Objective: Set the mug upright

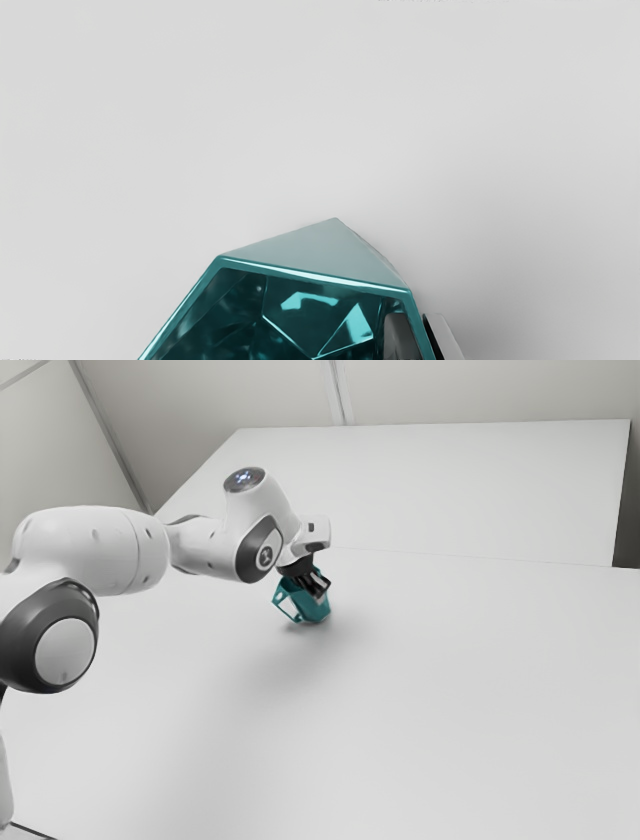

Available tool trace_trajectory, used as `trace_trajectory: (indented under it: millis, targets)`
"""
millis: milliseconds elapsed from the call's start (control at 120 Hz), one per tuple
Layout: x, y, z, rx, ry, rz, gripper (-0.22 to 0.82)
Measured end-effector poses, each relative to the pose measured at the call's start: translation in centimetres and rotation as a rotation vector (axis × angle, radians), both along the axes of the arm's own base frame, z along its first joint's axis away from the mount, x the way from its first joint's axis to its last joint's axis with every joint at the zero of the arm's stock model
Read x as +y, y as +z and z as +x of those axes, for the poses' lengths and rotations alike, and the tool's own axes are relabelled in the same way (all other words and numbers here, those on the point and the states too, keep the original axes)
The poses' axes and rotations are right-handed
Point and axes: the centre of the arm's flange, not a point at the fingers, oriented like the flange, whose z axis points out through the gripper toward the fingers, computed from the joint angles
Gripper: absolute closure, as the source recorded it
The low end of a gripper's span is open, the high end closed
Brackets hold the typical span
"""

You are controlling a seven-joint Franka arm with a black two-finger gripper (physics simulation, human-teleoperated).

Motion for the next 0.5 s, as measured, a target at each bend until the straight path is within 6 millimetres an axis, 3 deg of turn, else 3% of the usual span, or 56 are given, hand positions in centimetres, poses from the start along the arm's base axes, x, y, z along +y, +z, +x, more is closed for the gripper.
trace_trajectory:
  millis: [242, 350, 500]
  targets:
    - [0.0, 1.1, 0.3, -0.018, -0.011, 0.002, 0.29]
    - [0.2, 2.4, 0.4, -0.033, -0.018, 0.006, 0.18]
    - [0.6, 6.7, 0.2, -0.07, -0.027, 0.015, 0.09]
